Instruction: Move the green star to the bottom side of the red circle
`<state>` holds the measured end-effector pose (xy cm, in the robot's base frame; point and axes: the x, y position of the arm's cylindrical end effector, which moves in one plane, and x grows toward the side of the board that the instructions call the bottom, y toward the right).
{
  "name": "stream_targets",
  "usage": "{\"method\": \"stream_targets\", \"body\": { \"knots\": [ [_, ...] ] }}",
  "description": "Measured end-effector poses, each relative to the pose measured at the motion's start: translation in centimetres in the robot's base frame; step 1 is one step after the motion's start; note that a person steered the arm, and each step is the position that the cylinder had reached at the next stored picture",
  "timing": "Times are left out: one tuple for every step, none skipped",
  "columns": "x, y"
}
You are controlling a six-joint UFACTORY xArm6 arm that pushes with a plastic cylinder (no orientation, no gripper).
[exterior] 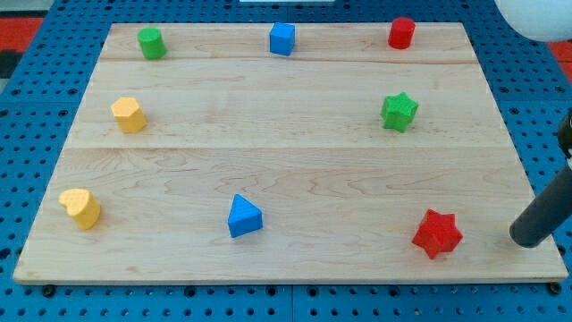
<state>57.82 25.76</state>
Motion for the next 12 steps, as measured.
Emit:
{"method": "stream_targets", "body": {
  "knots": [
    [-1.1, 0.0],
    [-3.2, 0.2],
    [-3.4, 0.2],
    [-6.6, 0.3],
    [-12.4, 3.2],
    [-13.4, -1.7],
    [-14.6, -12.3],
    [-15.5, -17.3],
    [-17.8, -11.6],
    [-17.8, -11.4],
    [-17.4, -10.3],
    [-15.7, -9.5]
  ]
}}
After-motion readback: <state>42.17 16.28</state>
